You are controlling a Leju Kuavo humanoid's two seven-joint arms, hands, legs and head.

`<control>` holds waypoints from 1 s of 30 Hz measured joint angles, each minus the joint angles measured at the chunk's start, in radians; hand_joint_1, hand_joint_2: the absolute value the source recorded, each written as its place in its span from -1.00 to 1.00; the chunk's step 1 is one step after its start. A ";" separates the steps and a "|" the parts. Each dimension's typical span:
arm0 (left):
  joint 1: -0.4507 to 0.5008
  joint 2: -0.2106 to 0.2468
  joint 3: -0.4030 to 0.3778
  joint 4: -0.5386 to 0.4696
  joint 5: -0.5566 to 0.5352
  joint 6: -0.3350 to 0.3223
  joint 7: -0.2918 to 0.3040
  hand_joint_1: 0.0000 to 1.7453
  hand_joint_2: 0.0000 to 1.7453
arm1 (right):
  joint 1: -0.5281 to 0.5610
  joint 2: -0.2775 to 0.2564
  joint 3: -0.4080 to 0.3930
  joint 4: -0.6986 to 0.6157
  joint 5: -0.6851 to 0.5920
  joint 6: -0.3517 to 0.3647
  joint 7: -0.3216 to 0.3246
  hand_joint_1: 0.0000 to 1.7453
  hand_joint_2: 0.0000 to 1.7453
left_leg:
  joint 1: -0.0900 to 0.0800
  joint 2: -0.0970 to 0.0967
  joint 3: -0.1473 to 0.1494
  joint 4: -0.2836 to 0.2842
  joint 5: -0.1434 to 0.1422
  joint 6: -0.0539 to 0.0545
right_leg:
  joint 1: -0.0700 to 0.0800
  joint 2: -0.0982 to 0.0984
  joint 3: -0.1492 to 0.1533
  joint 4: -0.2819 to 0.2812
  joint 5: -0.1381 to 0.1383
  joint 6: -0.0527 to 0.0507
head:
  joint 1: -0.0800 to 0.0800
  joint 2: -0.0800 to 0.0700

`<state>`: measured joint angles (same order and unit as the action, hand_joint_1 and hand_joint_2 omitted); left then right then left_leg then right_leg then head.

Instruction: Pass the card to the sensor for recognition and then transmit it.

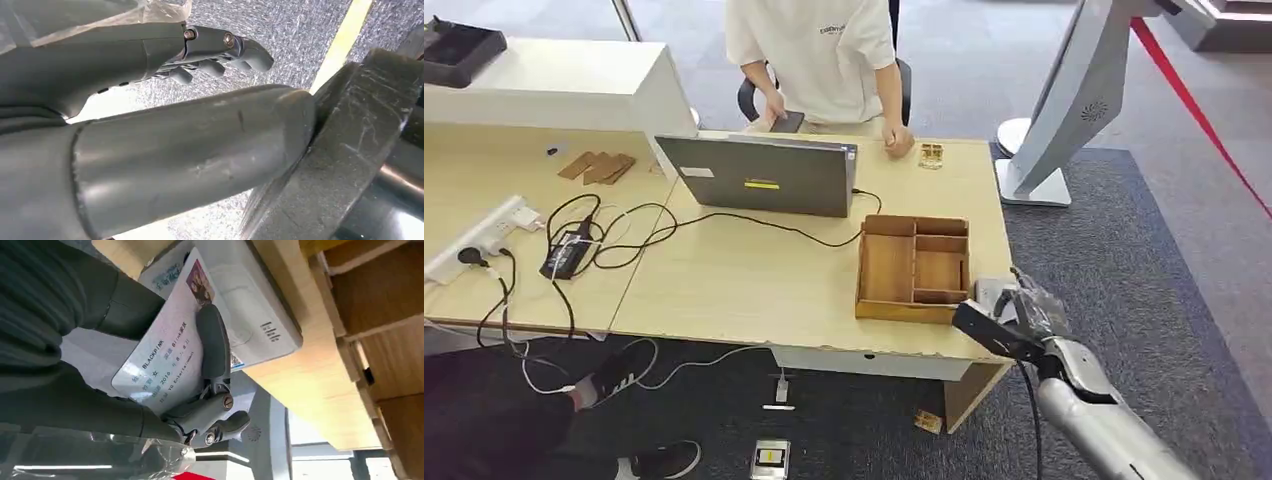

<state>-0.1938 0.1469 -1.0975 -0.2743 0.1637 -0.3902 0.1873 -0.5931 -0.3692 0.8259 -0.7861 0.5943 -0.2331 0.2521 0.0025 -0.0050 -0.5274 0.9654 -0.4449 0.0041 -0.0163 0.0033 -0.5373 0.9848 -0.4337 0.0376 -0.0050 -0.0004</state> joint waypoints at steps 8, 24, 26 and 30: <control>-0.001 0.000 0.000 0.000 -0.007 0.000 0.000 -1.00 -1.00 | -0.035 -0.085 -0.056 -0.212 0.050 0.037 0.091 1.00 1.00 | 0.000 0.000 -0.004 0.000 0.000 0.000 | 0.000 0.000 -0.004 0.000 0.000 0.001 | 0.000 0.000; -0.001 -0.006 0.000 0.000 -0.010 0.000 0.000 -1.00 -1.00 | -0.096 -0.136 -0.142 -0.454 0.142 0.097 0.107 1.00 1.00 | 0.000 0.000 -0.005 0.000 0.000 0.000 | 0.000 0.000 -0.006 0.000 0.000 0.001 | 0.000 0.000; -0.001 -0.006 0.000 0.000 -0.011 0.000 0.000 -1.00 -1.00 | -0.110 -0.137 -0.147 -0.476 0.155 0.109 0.107 1.00 1.00 | 0.000 0.000 -0.006 0.000 0.000 0.000 | 0.000 0.000 -0.006 0.000 0.000 0.001 | 0.000 0.000; -0.007 -0.006 0.000 0.000 -0.030 0.000 0.001 -1.00 -1.00 | -0.153 -0.122 -0.143 -0.499 0.188 0.151 0.097 1.00 1.00 | 0.000 0.000 -0.006 0.000 0.000 0.000 | 0.000 0.000 -0.006 0.001 0.000 0.000 | 0.000 0.000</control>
<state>-0.2011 0.1411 -1.0975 -0.2743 0.1335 -0.3902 0.1881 -0.7457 -0.4909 0.6832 -1.2848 0.7821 -0.0820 0.3490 0.0025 -0.0050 -0.5336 0.9653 -0.4449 0.0040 -0.0163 0.0035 -0.5434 0.9856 -0.4333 0.0381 -0.0050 -0.0004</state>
